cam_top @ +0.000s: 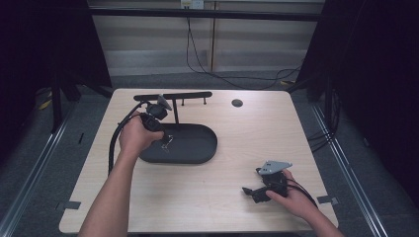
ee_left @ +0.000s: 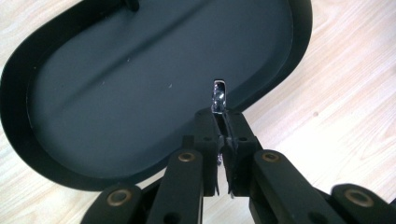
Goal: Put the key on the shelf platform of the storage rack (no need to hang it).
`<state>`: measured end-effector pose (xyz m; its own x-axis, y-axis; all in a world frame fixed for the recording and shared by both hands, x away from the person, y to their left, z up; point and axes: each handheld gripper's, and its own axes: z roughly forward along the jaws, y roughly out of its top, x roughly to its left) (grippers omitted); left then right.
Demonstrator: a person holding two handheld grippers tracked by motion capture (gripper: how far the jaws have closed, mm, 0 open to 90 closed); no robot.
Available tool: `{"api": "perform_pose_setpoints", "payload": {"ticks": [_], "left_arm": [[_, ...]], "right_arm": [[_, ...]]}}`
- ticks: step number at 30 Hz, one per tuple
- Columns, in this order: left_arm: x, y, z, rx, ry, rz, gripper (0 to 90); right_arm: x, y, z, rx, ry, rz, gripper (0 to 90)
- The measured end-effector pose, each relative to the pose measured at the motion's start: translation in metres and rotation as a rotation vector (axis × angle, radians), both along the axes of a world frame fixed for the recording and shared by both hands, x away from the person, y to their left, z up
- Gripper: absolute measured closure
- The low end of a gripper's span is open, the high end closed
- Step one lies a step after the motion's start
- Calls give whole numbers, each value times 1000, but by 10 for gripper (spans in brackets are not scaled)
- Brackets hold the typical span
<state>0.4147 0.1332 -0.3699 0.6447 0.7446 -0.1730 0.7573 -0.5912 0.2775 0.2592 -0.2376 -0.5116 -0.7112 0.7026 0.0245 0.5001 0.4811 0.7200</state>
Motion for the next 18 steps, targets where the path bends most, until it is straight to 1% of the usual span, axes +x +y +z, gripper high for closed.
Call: {"api": "perform_pose_setpoints", "payload": {"ticks": [4,10,14,18], "left_arm": [[2,-1,-2,1,-4,10,854],[4,-5,-6,9,-12,10,853],[5,-8,-9,2,-29,22,853],[6,-8,-14,-3,-32,30,853]], "right_arm": [[0,0,0,0,0,0,96],[0,0,0,0,0,0,96],[0,0,0,0,0,0,96],[0,0,0,0,0,1,96]]}}
